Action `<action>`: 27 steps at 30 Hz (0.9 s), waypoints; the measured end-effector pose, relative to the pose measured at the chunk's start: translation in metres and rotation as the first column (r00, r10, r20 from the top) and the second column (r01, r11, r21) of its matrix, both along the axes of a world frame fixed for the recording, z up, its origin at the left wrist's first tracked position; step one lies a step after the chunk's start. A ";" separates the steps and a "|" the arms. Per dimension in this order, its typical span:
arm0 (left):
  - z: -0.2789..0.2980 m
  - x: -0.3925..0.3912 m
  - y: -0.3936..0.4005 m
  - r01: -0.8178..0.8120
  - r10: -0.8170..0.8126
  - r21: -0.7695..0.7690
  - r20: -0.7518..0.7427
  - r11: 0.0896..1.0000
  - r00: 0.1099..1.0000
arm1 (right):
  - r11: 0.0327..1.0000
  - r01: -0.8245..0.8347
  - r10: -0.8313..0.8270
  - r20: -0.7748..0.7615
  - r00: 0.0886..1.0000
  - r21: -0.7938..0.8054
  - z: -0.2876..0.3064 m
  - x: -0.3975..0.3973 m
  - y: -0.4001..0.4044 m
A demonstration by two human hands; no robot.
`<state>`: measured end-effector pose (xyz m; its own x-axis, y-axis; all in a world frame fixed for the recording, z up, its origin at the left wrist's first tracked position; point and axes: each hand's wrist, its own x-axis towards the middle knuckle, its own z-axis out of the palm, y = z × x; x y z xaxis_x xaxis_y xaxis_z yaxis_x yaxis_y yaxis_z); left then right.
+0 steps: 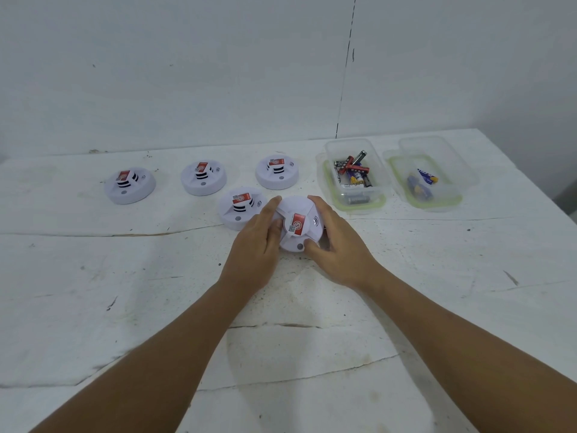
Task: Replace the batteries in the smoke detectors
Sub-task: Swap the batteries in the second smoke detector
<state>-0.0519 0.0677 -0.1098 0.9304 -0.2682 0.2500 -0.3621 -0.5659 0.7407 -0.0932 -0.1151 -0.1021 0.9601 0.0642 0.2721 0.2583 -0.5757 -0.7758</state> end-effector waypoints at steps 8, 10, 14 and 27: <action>-0.003 0.002 0.001 -0.001 0.001 0.003 0.004 1.000 1.000 | 1.000 -0.008 0.008 0.014 1.000 0.005 -0.001 0.000 -0.001; -0.003 0.002 0.001 0.001 -0.001 0.005 0.005 1.000 1.000 | 1.000 -0.003 0.003 0.016 1.000 0.004 -0.001 0.000 -0.001; -0.004 0.002 0.001 -0.004 0.004 0.013 0.010 1.000 1.000 | 1.000 -0.004 0.004 0.001 1.000 -0.001 -0.002 0.000 -0.001; 0.005 -0.008 0.003 -0.005 0.008 -0.101 0.025 0.995 1.000 | 0.989 -0.069 0.063 0.051 0.997 0.131 -0.002 -0.002 0.001</action>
